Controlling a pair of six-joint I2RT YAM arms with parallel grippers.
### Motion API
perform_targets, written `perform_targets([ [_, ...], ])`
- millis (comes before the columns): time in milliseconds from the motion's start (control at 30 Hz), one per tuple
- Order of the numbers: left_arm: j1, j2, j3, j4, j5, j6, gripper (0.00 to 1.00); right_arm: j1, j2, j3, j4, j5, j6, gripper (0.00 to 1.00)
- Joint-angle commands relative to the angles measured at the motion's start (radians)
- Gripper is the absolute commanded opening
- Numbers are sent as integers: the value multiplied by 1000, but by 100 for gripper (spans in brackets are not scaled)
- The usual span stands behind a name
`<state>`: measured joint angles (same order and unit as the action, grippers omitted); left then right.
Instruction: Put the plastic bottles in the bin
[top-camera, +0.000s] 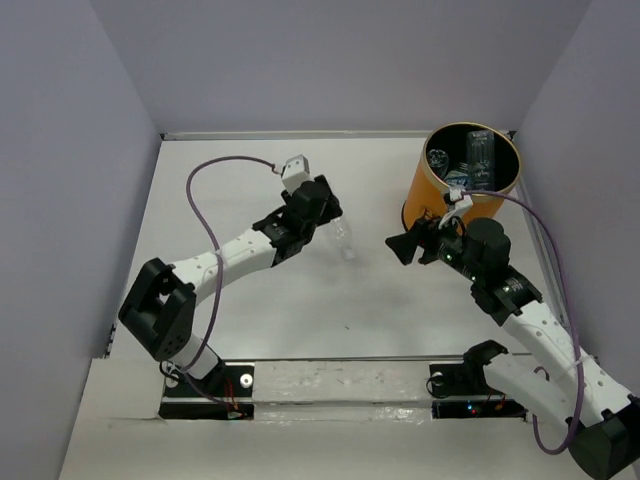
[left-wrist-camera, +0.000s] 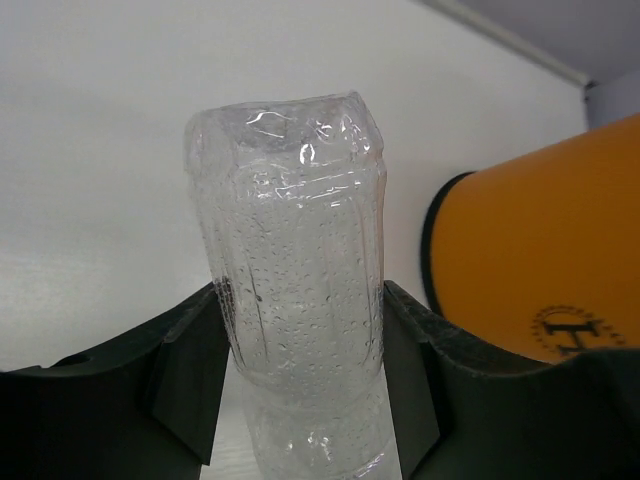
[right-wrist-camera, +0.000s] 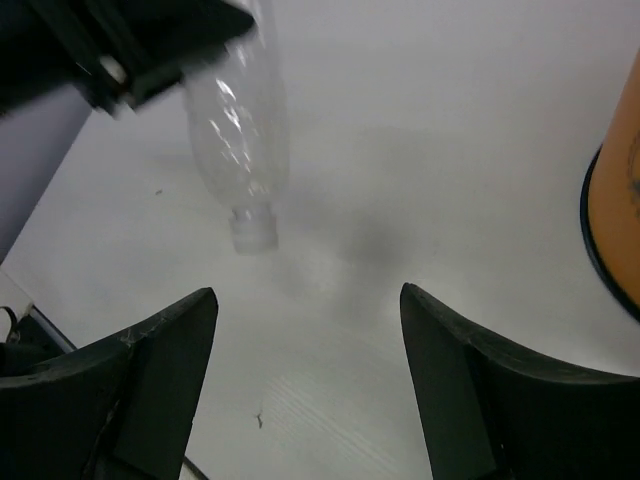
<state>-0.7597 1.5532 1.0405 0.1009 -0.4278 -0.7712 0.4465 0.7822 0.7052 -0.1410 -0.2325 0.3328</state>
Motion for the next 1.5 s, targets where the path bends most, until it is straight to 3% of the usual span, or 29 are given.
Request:
perform_targets([
  [0,-4,-123,208,74,-71,182,46,6,-76,-157,88,50,161,74],
  [133,-6,-101,372,111,-46,256,41,6,-143,-314,207,-2,265,52],
  [200,-7,-61,463,129,-25,273,41,6,-129,-360,218,-42,291,35],
  [300,-18,2,575,187,1,291,41,15,-124,-398,227,-74,292,24],
  [567,-67,278,924,247,46,342,42,15,-123,-486,265,-125,319,20],
  [867,-132,524,1173,356,29,401,42,70,-51,-503,382,-159,334,19],
  [1033,-145,749,1438,381,76,481,45,107,-38,-507,383,-151,319,20],
  [1200,-164,820,1439,390,80,536,47,118,-72,-504,373,-142,315,20],
  [1267,-165,814,1400,401,75,555,56,118,-81,-501,357,-137,298,20],
  [1300,-165,809,1394,401,75,561,76,118,-83,-498,344,-122,285,20],
  [1367,-165,803,1385,402,92,584,99,118,-92,-497,327,-116,282,20],
  [1467,-167,772,1376,401,124,601,99,118,-109,-497,327,-113,282,20],
])
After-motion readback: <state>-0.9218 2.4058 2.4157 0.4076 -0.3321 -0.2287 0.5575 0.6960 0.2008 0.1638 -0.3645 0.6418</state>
